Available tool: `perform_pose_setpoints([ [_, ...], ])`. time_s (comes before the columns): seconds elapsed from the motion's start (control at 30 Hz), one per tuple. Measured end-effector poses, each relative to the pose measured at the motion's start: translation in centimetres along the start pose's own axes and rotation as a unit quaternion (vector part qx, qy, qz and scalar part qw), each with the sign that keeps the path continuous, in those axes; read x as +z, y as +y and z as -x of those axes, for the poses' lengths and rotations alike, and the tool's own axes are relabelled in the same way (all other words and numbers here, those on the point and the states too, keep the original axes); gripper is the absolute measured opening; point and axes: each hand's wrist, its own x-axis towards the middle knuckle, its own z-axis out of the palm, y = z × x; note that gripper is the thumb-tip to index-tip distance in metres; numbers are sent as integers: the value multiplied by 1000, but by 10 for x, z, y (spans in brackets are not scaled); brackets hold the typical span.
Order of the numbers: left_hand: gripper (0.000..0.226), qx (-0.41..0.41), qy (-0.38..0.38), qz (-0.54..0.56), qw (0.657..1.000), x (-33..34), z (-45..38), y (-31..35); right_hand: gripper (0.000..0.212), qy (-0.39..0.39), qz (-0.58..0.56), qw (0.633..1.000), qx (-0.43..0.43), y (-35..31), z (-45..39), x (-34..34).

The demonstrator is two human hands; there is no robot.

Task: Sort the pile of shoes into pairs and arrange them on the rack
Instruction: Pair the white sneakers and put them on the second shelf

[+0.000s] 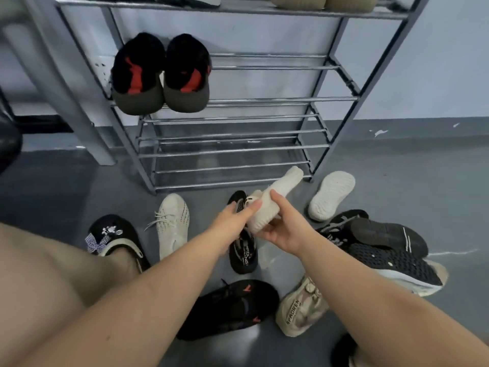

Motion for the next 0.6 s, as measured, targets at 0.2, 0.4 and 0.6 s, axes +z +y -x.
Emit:
perform_pose_setpoints([
  [0.2,43,-12,-128,141,982,-3,-6,-8,49,44,195,979,-25,-15,12,0],
  [0.4,67,40,-71,31,996,6,-9,-17,43,58,218,973,-42,-13,25,-7],
  [0.6,65,72,-57,34,995,-2,-7,-18,32,29,135,990,-41,-1,25,-10],
])
